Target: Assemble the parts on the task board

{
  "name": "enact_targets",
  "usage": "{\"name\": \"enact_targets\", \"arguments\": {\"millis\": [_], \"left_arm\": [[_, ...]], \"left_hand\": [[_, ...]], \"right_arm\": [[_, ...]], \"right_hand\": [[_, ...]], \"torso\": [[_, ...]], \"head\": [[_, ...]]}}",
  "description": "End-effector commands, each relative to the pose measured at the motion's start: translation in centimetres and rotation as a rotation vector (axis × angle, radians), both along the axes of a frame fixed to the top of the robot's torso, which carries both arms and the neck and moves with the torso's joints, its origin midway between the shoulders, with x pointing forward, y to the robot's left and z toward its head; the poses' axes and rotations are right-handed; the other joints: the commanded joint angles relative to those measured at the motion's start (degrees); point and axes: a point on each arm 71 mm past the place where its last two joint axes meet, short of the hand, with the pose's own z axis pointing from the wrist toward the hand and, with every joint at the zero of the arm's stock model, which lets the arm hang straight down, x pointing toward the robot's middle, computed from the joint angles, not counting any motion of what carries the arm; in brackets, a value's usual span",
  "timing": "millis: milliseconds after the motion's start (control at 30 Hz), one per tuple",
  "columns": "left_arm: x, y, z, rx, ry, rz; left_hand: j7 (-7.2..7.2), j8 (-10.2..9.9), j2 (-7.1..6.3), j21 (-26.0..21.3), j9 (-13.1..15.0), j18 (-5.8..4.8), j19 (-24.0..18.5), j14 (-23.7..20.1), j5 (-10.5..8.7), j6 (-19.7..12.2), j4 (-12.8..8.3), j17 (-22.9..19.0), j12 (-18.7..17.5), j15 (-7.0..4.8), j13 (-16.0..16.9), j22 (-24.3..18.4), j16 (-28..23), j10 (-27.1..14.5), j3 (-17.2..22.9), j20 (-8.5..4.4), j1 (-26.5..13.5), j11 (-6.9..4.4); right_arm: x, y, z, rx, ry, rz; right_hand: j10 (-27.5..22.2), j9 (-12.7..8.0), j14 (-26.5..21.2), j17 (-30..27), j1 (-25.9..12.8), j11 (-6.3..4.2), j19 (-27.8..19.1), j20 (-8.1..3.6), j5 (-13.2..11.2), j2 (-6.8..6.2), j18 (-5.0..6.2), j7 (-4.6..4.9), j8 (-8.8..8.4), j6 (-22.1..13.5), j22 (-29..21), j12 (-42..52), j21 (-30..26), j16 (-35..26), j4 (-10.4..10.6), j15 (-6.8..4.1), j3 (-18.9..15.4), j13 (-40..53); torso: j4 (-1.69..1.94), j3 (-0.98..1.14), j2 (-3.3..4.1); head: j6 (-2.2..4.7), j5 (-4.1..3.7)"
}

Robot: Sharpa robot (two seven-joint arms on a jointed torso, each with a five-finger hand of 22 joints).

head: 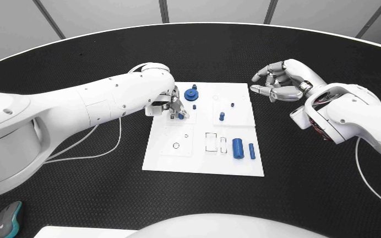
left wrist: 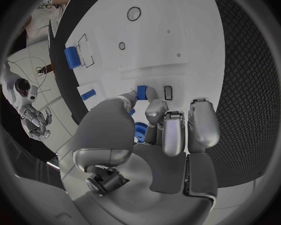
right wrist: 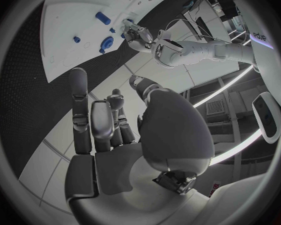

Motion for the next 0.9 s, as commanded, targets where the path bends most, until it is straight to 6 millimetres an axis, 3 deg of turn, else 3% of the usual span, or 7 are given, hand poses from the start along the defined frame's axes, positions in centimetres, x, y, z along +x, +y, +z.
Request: {"name": "enact_targets", "arguments": {"millis": [33, 433, 567, 733, 900], "left_arm": [[0.0, 0.4, 0.0, 0.038, 0.003, 0.031], [0.0, 0.6, 0.0, 0.037, 0.0, 0.037], [-0.1, 0.9, 0.1, 0.031, -0.008, 0.043], [-0.5, 1.4, 0.3, 0.01, -0.035, 0.057], [-0.8, 1.6, 0.4, -0.006, -0.055, 0.063]], "left_hand": [[0.08, -1.5, 0.11, -0.1, 0.1, -1.11, 0.5, 5.6, 0.35, 0.3, 0.0, 13.8, 0.3, -0.32, 0.1, 0.0, 0.3, 0.5, -0.3, -0.07, -0.7, -0.05], [0.01, -1.4, 0.63, -0.1, 0.1, -1.11, 0.5, 5.6, 0.35, 0.4, 0.0, 13.8, 0.3, -0.38, 0.1, 0.0, 0.3, 0.6, -1.2, -0.12, -1.3, -0.11], [0.03, -1.4, -0.16, -0.3, 0.2, -1.09, 0.4, 5.5, 0.33, 0.2, 0.1, 13.7, 0.1, -0.37, -0.2, -0.1, 0.2, 0.4, -3.5, -0.14, -3.2, -0.09], [-0.04, -1.5, 0.8, -0.4, 0.2, -1.07, 0.4, 5.5, 0.35, 0.0, 0.2, 13.5, -0.1, -0.41, -0.6, -0.2, 0.1, 0.1, -6.2, -0.18, -6.7, -0.13], [0.09, -1.8, 0.72, -0.5, 0.1, -1.04, 0.3, 5.4, 0.36, -0.5, 0.1, 13.3, -0.9, -0.35, -1.5, -0.3, 0.0, -0.5, -7.2, -0.17, -7.2, -0.03]], "right_arm": [[0.0, 0.0, 0.0, 0.0, 0.0, 0.0], [0.0, 0.0, 0.0, 0.0, 0.0, -0.001], [0.0, -0.1, 0.0, -0.001, 0.0, -0.003], [0.0, -0.2, 0.0, -0.001, -0.001, -0.005], [0.1, -0.2, 0.0, -0.002, -0.002, -0.007]], "right_hand": [[-0.2, 0.1, 0.2, -0.1, 0.4, -0.18, 0.5, 0.03, 0.3, 0.06, 0.66, -0.02, 0.23, -0.4, -0.1, -0.2, -0.3, -0.1, 0.3, -0.21, 0.1, 0.0], [-0.2, 0.1, 0.2, -0.2, 0.4, -0.17, 0.5, 0.03, 0.3, 0.04, 0.69, -0.02, 0.27, -0.5, -0.3, -0.3, -0.5, -0.3, 0.4, -0.2, 0.1, -0.1], [-0.2, 0.1, 0.1, -0.3, 0.4, -0.18, 0.4, 0.03, 0.3, 0.05, 0.71, -0.02, 0.31, -0.5, -0.4, -0.3, -0.7, -0.4, 0.4, -0.2, 0.1, -0.1], [-0.2, 0.1, 0.1, -0.3, 0.4, -0.18, 0.4, 0.03, 0.3, 0.05, 0.71, -0.02, 0.31, -0.5, -0.4, -0.3, -0.7, -0.4, 0.4, -0.2, 0.1, -0.1], [-0.2, 0.1, 0.1, -0.3, 0.4, -0.18, 0.4, 0.03, 0.3, 0.05, 0.71, -0.02, 0.31, -0.5, -0.4, -0.3, -0.7, -0.4, 0.4, -0.2, 0.1, -0.1]], "torso": [[-0.03, -0.01, 0.01], [0.0, -0.02, -0.01], [0.02, 0.01, -0.09], [0.11, 0.05, -0.15], [0.06, 0.06, -0.23]], "head": [[0.04, -0.04], [0.09, -0.04], [0.11, -0.06], [0.16, -0.09], [0.18, 0.02]]}}
